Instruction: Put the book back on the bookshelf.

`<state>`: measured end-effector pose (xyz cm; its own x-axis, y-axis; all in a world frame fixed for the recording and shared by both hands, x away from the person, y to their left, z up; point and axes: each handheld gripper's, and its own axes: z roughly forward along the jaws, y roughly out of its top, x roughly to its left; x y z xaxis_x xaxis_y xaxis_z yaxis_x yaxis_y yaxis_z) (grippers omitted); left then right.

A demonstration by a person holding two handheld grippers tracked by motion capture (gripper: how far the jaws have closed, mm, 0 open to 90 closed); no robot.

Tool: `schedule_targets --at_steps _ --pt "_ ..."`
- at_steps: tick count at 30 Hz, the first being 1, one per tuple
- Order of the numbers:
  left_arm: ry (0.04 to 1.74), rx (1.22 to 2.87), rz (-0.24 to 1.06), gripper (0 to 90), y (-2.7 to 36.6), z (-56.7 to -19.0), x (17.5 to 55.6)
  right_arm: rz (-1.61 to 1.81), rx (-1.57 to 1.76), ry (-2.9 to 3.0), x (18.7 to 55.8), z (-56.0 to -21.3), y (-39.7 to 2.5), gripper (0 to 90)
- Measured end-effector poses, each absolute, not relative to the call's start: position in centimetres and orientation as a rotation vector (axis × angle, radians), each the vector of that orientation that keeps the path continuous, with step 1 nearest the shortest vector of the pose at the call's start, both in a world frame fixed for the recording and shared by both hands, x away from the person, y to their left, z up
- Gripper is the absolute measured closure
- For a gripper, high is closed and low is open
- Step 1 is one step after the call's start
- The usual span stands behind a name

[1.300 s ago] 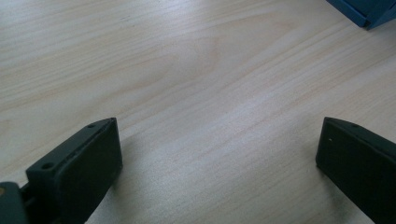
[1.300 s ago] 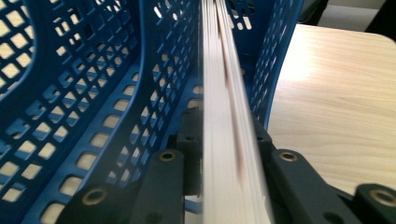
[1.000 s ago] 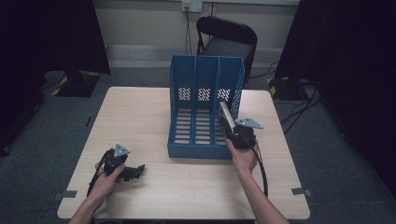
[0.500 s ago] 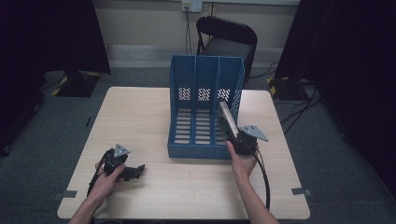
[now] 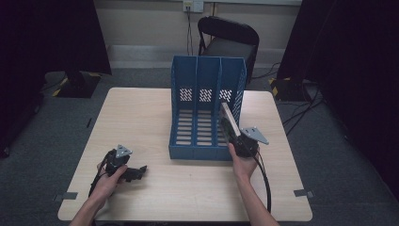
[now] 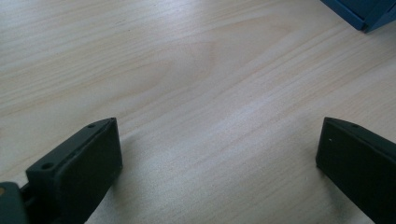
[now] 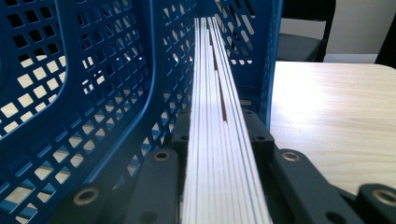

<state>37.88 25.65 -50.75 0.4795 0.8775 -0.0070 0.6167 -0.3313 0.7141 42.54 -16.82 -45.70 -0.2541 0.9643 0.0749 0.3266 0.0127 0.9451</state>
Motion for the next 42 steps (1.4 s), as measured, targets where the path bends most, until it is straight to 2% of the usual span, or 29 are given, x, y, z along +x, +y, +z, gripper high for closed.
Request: schedule_targets --at_steps 7,42 --pt "1.229 2.068 0.509 0.0 25.6 -50.7 38.0 1.163 1.300 1.666 42.5 -45.5 -16.2 75.9" --pt "1.239 2.051 0.514 0.1 25.4 -50.8 37.9 1.132 1.409 1.519 43.0 -44.6 -16.1 76.3"
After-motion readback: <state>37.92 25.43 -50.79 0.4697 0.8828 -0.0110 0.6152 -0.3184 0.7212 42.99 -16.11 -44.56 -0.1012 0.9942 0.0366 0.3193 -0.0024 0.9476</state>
